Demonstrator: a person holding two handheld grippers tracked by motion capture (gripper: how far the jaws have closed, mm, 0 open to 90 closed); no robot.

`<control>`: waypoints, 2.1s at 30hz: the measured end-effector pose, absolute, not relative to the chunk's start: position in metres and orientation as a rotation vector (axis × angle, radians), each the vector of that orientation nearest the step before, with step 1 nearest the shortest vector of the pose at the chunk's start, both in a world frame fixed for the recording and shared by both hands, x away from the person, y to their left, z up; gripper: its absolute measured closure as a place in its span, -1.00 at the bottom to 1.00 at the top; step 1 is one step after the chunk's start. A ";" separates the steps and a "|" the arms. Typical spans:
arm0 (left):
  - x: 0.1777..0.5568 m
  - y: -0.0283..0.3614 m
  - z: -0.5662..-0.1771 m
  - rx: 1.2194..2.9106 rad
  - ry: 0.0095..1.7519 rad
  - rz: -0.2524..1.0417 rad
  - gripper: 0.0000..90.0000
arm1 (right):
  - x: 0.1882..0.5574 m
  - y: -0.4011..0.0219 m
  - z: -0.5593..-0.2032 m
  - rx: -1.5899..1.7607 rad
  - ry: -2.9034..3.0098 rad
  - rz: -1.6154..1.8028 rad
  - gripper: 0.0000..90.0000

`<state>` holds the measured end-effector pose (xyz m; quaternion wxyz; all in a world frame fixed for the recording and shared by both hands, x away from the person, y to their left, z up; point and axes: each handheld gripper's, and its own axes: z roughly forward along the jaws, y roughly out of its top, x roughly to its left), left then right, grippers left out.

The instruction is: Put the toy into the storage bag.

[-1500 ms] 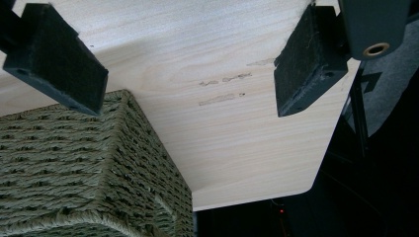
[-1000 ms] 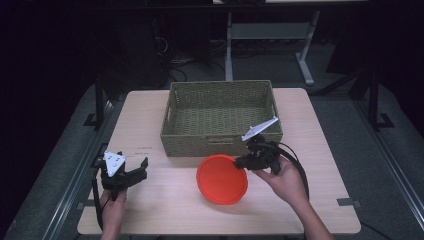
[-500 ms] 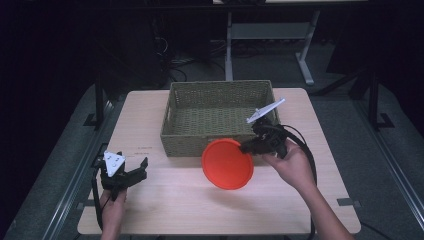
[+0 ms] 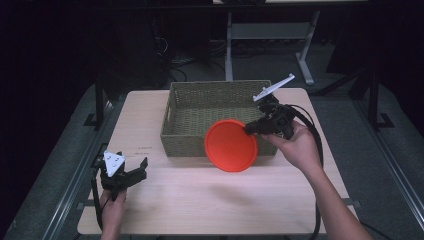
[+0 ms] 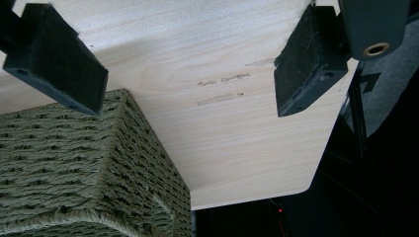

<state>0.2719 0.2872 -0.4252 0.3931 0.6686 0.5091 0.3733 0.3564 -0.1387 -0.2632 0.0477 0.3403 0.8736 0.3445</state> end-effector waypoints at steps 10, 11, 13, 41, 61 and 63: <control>0.272 0.288 -0.425 1.694 1.290 0.948 -0.72 | 0.376 -0.146 -0.243 1.078 2.621 1.030 0.83; 0.272 0.288 -0.425 1.692 1.291 0.949 -0.72 | 0.378 -0.147 -0.241 1.084 2.616 1.031 0.83; 0.272 0.288 -0.425 1.691 1.291 0.947 -0.72 | 0.381 -0.149 -0.238 1.091 2.607 1.036 0.83; 0.272 0.286 -0.425 1.685 1.289 0.940 -0.72 | 0.442 -0.173 -0.235 1.321 2.493 1.080 0.83; 0.271 0.286 -0.425 1.690 1.288 0.940 -0.72 | 0.474 -0.184 -0.278 1.497 2.442 1.054 0.83; 0.271 0.287 -0.425 1.689 1.288 0.942 -0.72 | 0.476 -0.184 -0.283 1.508 2.437 1.046 0.83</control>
